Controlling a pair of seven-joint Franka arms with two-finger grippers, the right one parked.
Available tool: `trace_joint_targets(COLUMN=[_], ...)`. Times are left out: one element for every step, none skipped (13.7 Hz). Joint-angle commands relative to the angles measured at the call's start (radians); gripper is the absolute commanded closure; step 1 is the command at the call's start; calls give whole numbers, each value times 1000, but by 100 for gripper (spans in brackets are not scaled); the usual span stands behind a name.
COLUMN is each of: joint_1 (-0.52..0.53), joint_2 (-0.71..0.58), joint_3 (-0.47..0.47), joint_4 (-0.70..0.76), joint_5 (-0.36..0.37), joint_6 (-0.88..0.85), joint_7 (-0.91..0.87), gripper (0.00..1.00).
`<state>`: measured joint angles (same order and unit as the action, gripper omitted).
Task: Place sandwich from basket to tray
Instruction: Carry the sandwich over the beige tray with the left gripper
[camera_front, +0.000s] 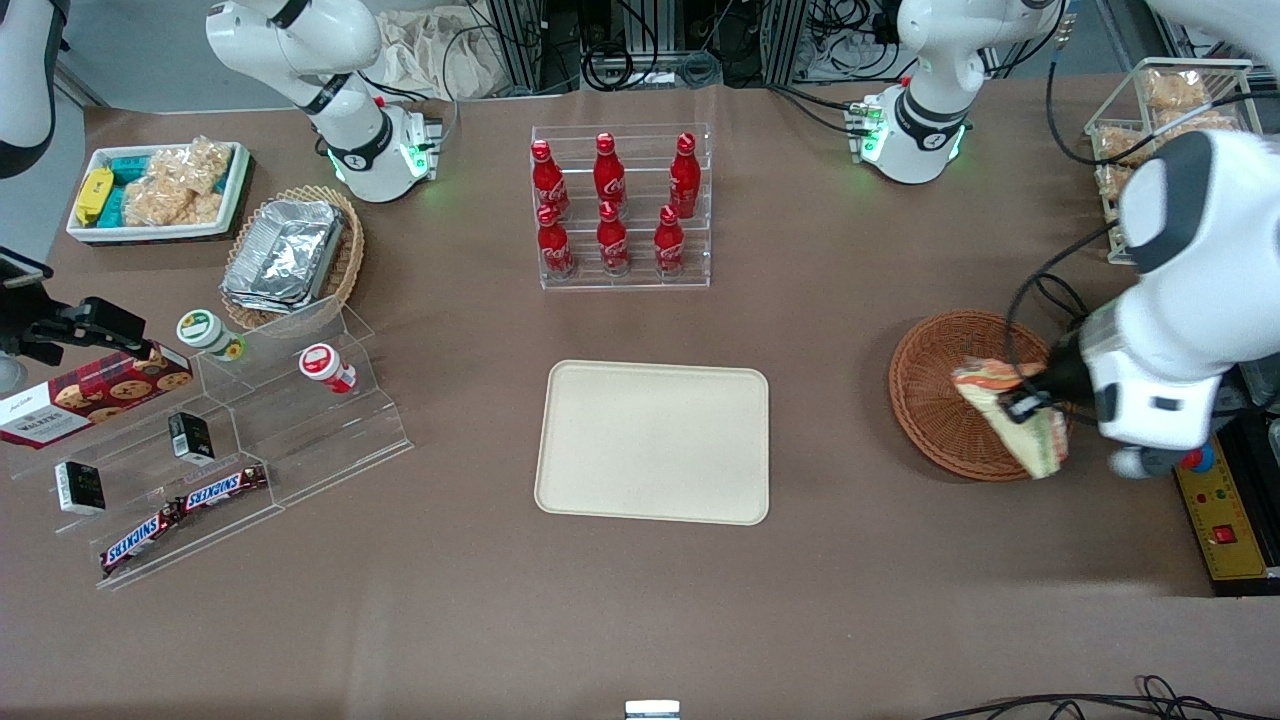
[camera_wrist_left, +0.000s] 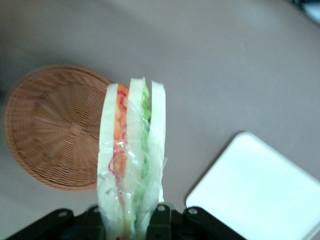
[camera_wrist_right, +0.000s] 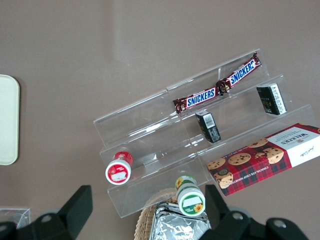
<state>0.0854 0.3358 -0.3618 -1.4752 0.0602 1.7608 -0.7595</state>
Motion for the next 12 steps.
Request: trace_joint_targets(joint_1=[-172,-218,-254,-272,-294,-326,-349,-361,-378,-398,-413,-418], joint_2=[187,231,270,314,354,388,419,443,459,474,489,499], joint_3=[6,7,7,7,7,9,9,9,9,10,14,14], joint_4=[101,101,99,99,96,95,96,98,99,98,98,99], joint_5=[26,42,76,101,124,166,209,236,248,253,254,254], joint_6=[55,103,153,192,224,253,272,273,284,302,312,313], joint_7=[-26,-62,-85,-105,-133,-145,-159,-190,-202,-205,-204,-204], gripper=[100,100,100,100,100,100,100,100,100,100,100,100])
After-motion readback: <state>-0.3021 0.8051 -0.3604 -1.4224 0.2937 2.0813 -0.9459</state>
